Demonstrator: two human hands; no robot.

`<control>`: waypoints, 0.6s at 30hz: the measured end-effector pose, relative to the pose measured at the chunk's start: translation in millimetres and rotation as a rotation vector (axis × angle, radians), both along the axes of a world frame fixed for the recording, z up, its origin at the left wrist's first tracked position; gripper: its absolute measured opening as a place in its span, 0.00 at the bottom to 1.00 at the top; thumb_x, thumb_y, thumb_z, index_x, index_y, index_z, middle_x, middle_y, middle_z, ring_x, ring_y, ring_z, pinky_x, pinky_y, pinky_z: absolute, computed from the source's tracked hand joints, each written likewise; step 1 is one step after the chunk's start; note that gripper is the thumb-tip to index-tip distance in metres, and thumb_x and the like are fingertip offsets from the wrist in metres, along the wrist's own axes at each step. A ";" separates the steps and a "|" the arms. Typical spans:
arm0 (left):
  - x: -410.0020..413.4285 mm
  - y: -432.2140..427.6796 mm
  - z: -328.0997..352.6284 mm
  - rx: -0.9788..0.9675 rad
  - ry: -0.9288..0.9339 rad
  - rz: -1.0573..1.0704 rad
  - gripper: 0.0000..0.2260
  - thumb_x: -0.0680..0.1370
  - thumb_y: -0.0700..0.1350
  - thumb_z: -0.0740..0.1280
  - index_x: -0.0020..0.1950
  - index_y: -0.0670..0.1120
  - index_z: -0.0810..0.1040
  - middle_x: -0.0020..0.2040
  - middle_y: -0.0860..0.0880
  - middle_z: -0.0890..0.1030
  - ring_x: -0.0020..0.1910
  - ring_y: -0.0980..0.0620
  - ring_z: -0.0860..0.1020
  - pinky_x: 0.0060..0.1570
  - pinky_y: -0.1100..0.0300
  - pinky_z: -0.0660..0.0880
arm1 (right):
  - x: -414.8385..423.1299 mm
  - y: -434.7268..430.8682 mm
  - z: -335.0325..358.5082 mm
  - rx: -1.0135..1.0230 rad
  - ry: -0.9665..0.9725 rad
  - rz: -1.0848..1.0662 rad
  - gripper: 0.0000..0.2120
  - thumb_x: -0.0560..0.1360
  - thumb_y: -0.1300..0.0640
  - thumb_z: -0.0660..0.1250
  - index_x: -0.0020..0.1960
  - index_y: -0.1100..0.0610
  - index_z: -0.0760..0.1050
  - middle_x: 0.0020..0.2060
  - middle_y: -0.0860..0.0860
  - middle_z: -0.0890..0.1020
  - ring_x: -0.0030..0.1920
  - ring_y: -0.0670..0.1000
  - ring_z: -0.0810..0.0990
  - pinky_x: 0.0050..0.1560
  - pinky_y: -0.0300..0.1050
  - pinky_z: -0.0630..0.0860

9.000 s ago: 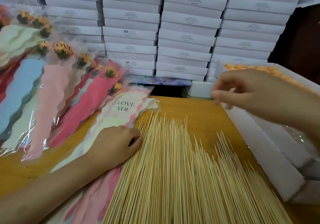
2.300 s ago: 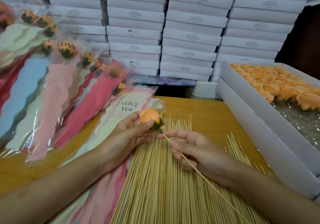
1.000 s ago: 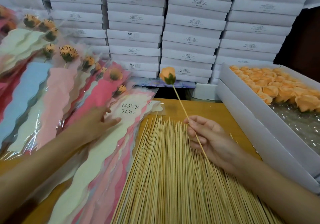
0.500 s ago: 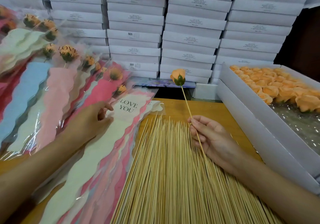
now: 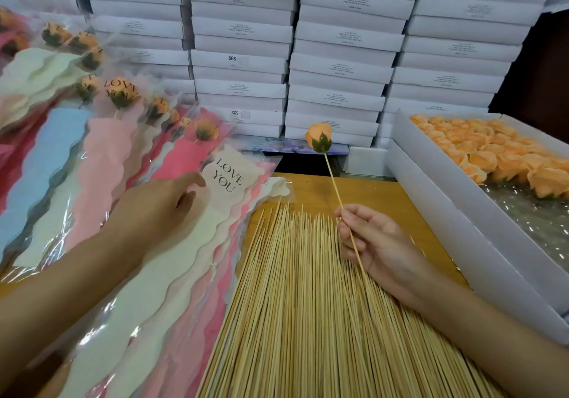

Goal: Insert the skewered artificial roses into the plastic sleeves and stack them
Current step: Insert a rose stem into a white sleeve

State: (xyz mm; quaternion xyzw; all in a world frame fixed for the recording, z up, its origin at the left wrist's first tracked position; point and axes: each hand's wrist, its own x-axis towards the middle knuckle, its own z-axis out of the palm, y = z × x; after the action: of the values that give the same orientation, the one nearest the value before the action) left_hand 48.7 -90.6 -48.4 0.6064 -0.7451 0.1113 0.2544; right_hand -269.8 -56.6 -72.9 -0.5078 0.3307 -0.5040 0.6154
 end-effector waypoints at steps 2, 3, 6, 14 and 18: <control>-0.4 1.6 3.9 -0.009 0.019 -0.034 0.12 0.81 0.38 0.60 0.60 0.48 0.78 0.39 0.45 0.80 0.38 0.43 0.77 0.39 0.52 0.73 | -0.5 -0.3 -0.3 0.002 -0.005 -0.009 0.11 0.72 0.55 0.66 0.52 0.60 0.77 0.32 0.48 0.77 0.27 0.42 0.68 0.29 0.35 0.72; -1.6 2.9 6.0 -0.028 0.057 -0.064 0.13 0.81 0.36 0.60 0.59 0.47 0.79 0.43 0.44 0.82 0.40 0.42 0.78 0.42 0.51 0.74 | -0.5 -0.5 -0.2 0.002 -0.007 -0.013 0.11 0.72 0.55 0.66 0.52 0.59 0.77 0.32 0.48 0.76 0.27 0.42 0.68 0.29 0.35 0.72; -8.1 5.4 14.7 -0.064 0.214 -0.167 0.14 0.78 0.28 0.61 0.55 0.41 0.82 0.48 0.43 0.82 0.43 0.45 0.77 0.47 0.54 0.71 | -0.3 -1.3 -0.2 -0.003 -0.025 -0.032 0.10 0.73 0.55 0.66 0.51 0.59 0.77 0.32 0.48 0.76 0.27 0.42 0.68 0.29 0.35 0.71; -37.5 26.5 44.2 0.292 1.125 -0.344 0.19 0.80 0.31 0.57 0.59 0.47 0.81 0.60 0.48 0.82 0.54 0.47 0.81 0.53 0.55 0.77 | -1.5 -0.4 2.2 -0.010 -0.071 -0.146 0.11 0.72 0.53 0.64 0.52 0.58 0.74 0.30 0.49 0.76 0.24 0.42 0.67 0.28 0.36 0.68; -51.5 35.2 47.9 0.532 1.267 -0.451 0.22 0.77 0.27 0.55 0.62 0.46 0.79 0.51 0.54 0.85 0.36 0.61 0.82 0.29 0.70 0.75 | -1.2 0.0 3.7 -0.017 -0.100 -0.193 0.07 0.76 0.55 0.62 0.51 0.58 0.73 0.28 0.49 0.75 0.23 0.43 0.66 0.26 0.36 0.68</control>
State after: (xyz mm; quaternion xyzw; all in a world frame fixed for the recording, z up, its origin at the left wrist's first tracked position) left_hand -2.9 -55.5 -0.6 0.4274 -0.5631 -0.5020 0.4982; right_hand -271.0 -56.6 -69.2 -0.4528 0.3429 -0.5885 0.5754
